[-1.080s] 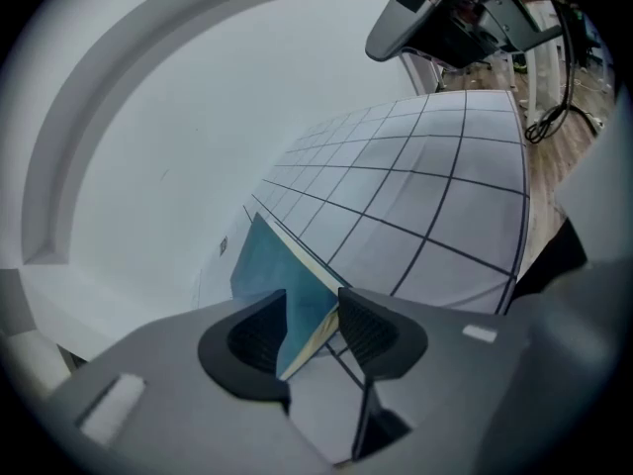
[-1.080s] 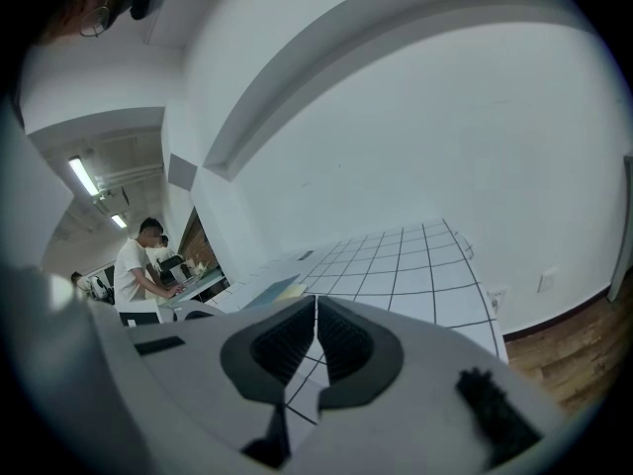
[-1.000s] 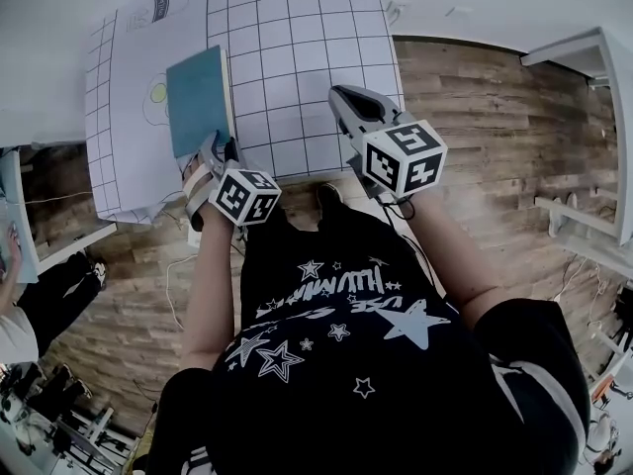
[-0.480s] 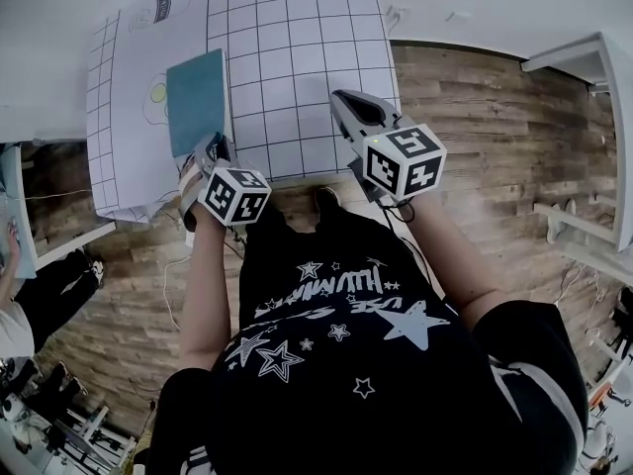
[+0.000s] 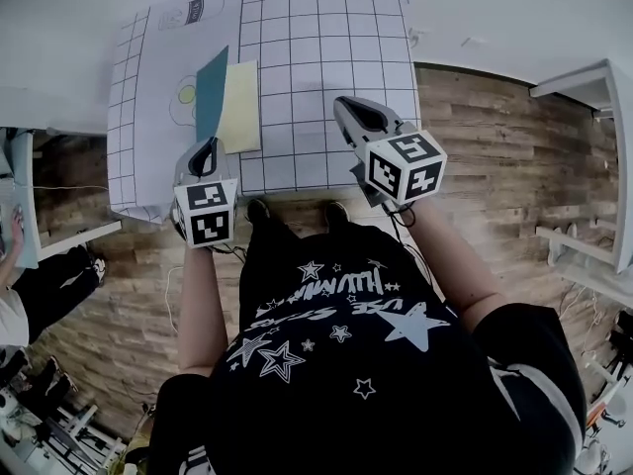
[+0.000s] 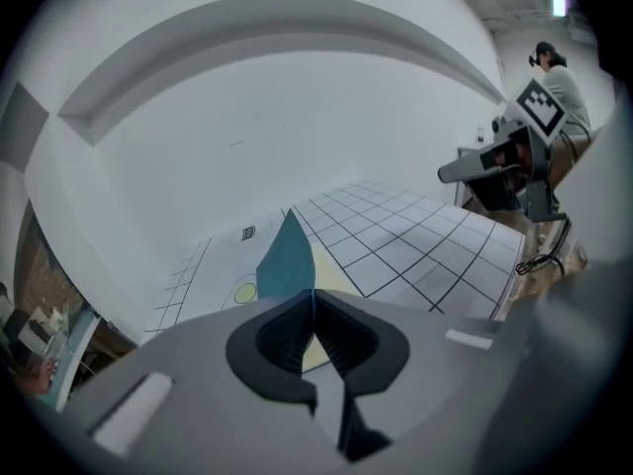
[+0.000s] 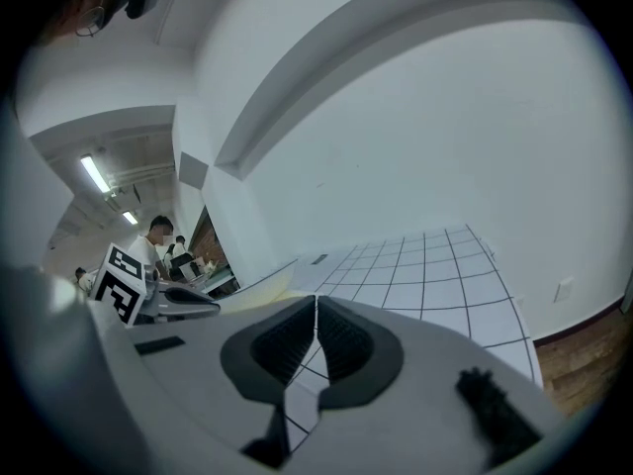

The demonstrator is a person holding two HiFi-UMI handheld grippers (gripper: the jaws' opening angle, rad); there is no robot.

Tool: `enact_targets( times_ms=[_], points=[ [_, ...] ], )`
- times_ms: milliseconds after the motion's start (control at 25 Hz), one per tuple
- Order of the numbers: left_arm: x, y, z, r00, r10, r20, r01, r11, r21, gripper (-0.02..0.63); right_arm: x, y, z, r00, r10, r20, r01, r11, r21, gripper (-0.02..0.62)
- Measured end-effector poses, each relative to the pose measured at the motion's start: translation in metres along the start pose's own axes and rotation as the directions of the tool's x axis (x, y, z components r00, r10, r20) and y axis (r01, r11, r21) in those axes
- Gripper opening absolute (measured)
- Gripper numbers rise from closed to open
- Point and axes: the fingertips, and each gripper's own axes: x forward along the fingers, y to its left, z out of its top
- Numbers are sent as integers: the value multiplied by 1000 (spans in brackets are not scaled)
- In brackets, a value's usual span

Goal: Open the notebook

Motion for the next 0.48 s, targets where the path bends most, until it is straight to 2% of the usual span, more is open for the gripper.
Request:
enact_targets(
  times_ms=[240, 480],
  points=[
    [-25, 50, 0, 992, -21, 124, 45, 980, -191, 12, 31, 29, 4, 1000, -3, -17, 3, 1000, -19, 18],
    [-33, 108, -22, 987, -8, 158, 48, 966, -253, 14, 75, 63, -10, 995, 14, -102, -11, 1000, 27, 18]
  ],
)
